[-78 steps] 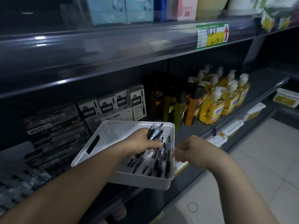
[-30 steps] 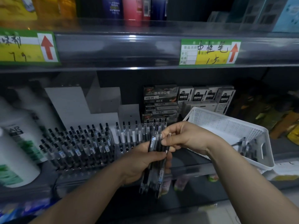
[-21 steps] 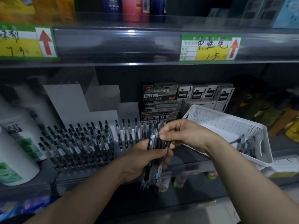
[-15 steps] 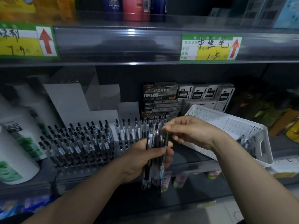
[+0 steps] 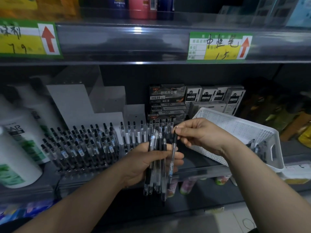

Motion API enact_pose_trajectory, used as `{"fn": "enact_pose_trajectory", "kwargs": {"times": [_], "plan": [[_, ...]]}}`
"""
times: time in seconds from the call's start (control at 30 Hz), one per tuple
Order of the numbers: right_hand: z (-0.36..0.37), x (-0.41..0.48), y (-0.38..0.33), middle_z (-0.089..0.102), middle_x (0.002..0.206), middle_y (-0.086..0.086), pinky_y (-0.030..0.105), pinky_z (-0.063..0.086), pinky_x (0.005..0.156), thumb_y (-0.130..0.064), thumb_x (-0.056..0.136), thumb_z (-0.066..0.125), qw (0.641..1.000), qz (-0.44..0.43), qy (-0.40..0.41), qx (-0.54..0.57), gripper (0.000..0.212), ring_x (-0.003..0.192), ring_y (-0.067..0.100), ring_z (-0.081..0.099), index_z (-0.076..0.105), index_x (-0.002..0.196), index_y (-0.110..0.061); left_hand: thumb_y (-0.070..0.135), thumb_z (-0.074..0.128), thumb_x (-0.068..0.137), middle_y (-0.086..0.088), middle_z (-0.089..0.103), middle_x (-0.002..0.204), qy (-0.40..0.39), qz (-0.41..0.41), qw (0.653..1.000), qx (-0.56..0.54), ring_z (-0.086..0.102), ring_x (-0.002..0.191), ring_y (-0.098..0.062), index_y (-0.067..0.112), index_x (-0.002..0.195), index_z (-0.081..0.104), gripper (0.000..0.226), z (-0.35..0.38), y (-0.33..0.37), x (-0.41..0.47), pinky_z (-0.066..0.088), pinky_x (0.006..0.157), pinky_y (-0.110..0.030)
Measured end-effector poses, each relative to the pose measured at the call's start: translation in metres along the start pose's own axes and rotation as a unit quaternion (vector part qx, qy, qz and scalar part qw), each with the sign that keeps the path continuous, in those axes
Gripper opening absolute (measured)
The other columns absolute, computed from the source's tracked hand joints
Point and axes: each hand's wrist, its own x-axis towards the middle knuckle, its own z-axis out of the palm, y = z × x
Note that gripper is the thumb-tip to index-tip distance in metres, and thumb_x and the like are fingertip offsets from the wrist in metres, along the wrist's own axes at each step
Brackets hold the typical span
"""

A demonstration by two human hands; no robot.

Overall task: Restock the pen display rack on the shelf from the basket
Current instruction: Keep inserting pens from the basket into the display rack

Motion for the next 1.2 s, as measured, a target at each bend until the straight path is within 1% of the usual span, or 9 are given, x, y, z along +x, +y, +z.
{"fn": "enact_pose_trajectory", "kwargs": {"times": [0.2,0.37,0.5,0.6,0.73,0.87,0.97,1.07,1.2], "plan": [[0.003,0.000,-0.001,0.058,0.053,-0.003,0.018,0.040,0.049,-0.003,0.092,0.054,1.000,0.002,-0.002,0.000,0.010,0.048,0.007,0.049,0.063,0.093,0.001,0.010,0.067,0.076,-0.024,0.070,0.109,-0.002,-0.005,1.000,-0.003,0.068,0.104,-0.036,-0.009,0.115,0.059,0.044,0.000,0.001,0.001,0.052,0.095,-0.051],[-0.011,0.001,-0.008,0.061,0.059,0.008,0.021,0.053,0.053,-0.005,0.095,0.050,0.979,-0.072,0.160,0.104,0.012,0.052,0.016,0.056,0.059,0.090,0.001,0.003,0.063,0.085,-0.026,0.070,0.105,0.050,0.004,0.998,-0.040,0.070,0.097,-0.035,-0.009,0.118,0.055,0.036,-0.003,0.003,0.002,0.059,0.081,-0.045],[-0.014,-0.004,-0.008,0.066,0.060,0.012,0.025,0.059,0.059,0.003,0.093,0.051,0.953,-0.104,0.242,0.147,0.012,0.057,0.018,0.068,0.056,0.083,-0.001,0.009,0.068,0.071,-0.024,0.071,0.105,0.081,0.044,0.994,-0.064,0.070,0.100,-0.034,-0.006,0.113,0.061,0.045,-0.004,0.008,0.003,0.059,0.081,-0.042],[-0.004,-0.012,-0.005,0.067,0.062,0.014,0.029,0.061,0.064,0.011,0.088,0.052,0.969,-0.075,0.194,0.135,0.015,0.062,0.023,0.071,0.056,0.080,0.000,0.000,0.058,0.089,-0.022,0.071,0.106,0.118,0.074,0.987,-0.081,0.070,0.099,-0.030,-0.007,0.115,0.059,0.027,-0.003,0.009,0.008,0.059,0.080,-0.039],[0.013,-0.017,0.005,0.064,0.061,0.011,0.027,0.060,0.061,0.020,0.081,0.057,0.994,-0.028,0.105,0.017,0.018,0.061,0.022,0.070,0.057,0.075,0.003,-0.004,0.053,0.093,-0.024,0.070,0.106,0.149,0.091,0.976,-0.128,0.071,0.096,-0.030,-0.008,0.108,0.058,0.016,0.000,0.012,0.010,0.059,0.081,-0.040],[0.024,-0.019,0.011,0.067,0.061,0.011,0.026,0.056,0.061,0.013,0.078,0.067,0.995,-0.001,0.017,-0.099,0.015,0.062,0.021,0.067,0.062,0.073,0.000,-0.002,0.053,0.094,-0.020,0.071,0.107,0.142,0.100,0.975,-0.135,0.071,0.098,-0.026,-0.006,0.118,0.055,0.024,0.000,0.013,0.012,0.059,0.081,-0.036],[0.025,-0.018,0.009,0.068,0.063,0.006,0.022,0.052,0.061,0.007,0.075,0.074,0.989,-0.001,-0.014,-0.145,0.013,0.059,0.015,0.064,0.066,0.072,-0.003,-0.001,0.052,0.094,-0.016,0.073,0.102,0.145,0.099,0.976,-0.133,0.072,0.094,-0.023,-0.003,0.114,0.061,0.022,0.002,0.013,0.016,0.059,0.080,-0.034],[0.024,-0.015,0.009,0.067,0.065,0.007,0.023,0.051,0.062,0.004,0.076,0.074,0.987,0.013,-0.038,-0.153,0.014,0.058,0.014,0.061,0.065,0.074,-0.005,-0.003,0.051,0.095,-0.015,0.073,0.095,0.157,0.104,0.972,-0.138,0.073,0.085,-0.022,-0.002,0.109,0.065,0.020,-0.001,0.013,0.019,0.061,0.073,-0.033],[0.023,-0.012,0.017,0.065,0.066,0.012,0.030,0.047,0.063,0.011,0.075,0.072,0.989,0.058,-0.071,-0.113,0.027,0.056,0.021,0.058,0.053,0.082,-0.006,-0.003,0.048,0.096,-0.013,0.072,0.090,0.161,0.126,0.967,-0.153,0.072,0.085,-0.022,0.000,0.105,0.064,0.018,-0.007,0.018,0.023,0.060,0.077,-0.035]]}}
